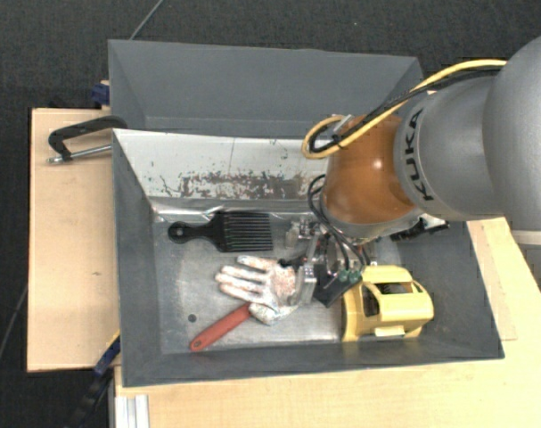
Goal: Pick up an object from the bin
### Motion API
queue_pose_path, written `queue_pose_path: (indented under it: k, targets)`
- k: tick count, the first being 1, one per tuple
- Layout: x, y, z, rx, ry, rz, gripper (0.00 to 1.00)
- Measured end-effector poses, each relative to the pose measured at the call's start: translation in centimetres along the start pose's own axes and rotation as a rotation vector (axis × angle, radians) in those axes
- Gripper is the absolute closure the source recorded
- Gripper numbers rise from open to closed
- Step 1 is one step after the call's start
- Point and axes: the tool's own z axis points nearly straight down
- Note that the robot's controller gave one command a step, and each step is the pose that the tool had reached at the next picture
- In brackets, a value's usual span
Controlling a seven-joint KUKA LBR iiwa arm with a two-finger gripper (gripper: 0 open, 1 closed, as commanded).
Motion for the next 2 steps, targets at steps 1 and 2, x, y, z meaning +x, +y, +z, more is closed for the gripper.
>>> queue_pose_path:
  k: [1,2]
  targets:
    - [1.0,0.7,3.8,0.000,0.005,0.007,0.00]
    - [0.8,0.5,1.3,-0.002,-0.004,0.023,0.00]
